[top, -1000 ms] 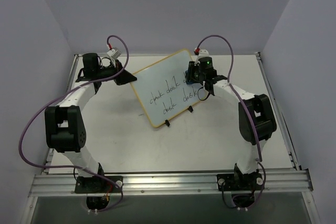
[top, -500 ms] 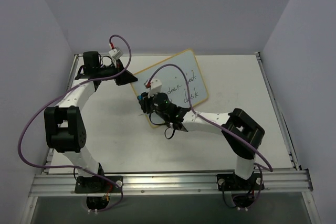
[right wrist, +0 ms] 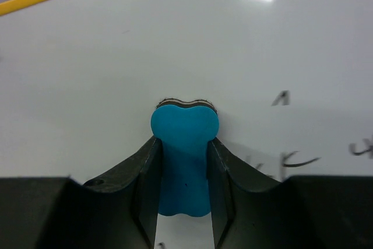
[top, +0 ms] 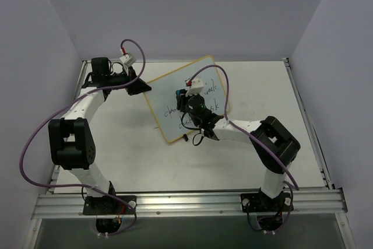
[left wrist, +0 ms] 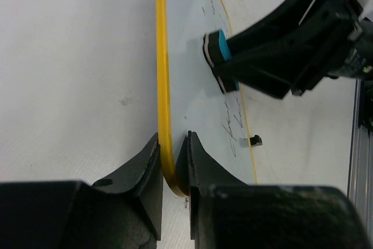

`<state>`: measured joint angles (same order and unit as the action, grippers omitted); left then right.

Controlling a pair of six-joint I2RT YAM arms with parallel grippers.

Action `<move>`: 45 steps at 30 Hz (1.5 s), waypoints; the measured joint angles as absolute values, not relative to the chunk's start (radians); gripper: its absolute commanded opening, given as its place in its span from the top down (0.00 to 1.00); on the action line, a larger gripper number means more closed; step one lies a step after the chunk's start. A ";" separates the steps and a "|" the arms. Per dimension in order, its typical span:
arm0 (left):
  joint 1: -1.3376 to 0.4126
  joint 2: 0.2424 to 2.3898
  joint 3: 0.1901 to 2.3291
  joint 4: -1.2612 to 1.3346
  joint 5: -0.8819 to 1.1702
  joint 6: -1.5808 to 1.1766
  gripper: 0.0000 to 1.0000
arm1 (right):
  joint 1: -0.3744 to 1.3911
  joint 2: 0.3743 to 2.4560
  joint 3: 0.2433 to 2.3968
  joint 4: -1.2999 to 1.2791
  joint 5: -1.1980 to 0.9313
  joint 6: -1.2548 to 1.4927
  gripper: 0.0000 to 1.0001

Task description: Erase the whiteboard

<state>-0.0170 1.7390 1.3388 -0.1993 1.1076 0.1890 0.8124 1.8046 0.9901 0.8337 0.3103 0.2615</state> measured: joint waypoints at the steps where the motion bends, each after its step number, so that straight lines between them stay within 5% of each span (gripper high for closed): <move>1: -0.017 1.739 1.341 -0.203 1.106 0.190 0.98 | 0.781 1.796 0.975 0.842 0.314 0.260 1.00; 12: -0.016 1.739 1.345 -0.237 1.100 0.193 0.98 | 0.575 1.787 0.956 0.864 0.291 0.233 1.00; 28: -0.018 1.739 1.360 -0.260 1.126 0.225 0.98 | 1.018 1.864 0.968 0.947 0.307 0.233 1.00; 45: -0.018 1.740 1.360 -0.259 1.103 0.221 0.98 | 0.841 1.838 0.909 1.040 0.390 0.238 1.00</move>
